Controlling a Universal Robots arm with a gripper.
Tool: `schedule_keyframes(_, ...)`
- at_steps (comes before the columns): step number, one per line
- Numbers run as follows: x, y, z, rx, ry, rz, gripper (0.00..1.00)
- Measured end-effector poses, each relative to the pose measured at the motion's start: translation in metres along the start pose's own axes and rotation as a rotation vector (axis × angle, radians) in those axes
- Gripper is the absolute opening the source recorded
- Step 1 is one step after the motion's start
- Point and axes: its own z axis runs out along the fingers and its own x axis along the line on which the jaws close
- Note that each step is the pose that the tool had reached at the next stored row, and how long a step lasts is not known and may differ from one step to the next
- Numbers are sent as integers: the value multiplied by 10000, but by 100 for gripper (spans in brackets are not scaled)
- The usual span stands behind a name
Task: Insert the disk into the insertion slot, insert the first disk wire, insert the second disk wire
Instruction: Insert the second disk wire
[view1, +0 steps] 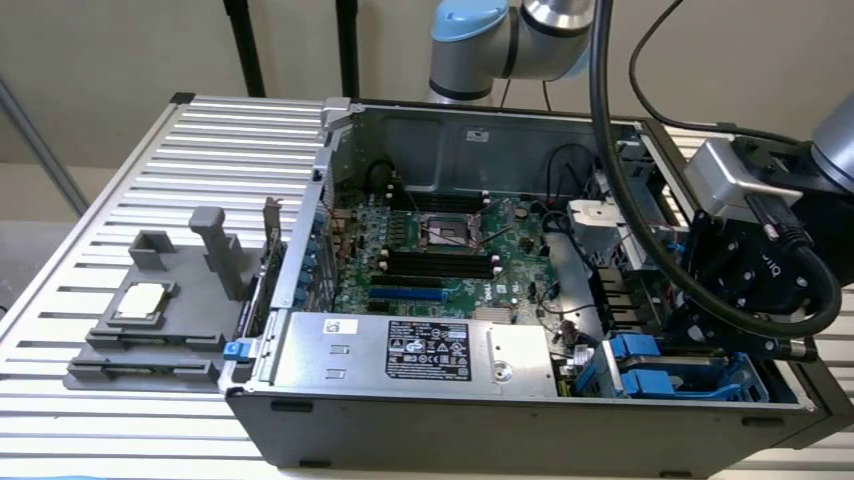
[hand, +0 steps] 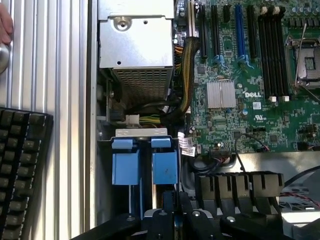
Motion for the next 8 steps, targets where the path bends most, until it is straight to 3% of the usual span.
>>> schedule_keyframes(5, 0, 0, -1, -3, -26, -22, 18)
schedule_keyframes(8, -2, 9, -79, -4, -10, -22, 24)
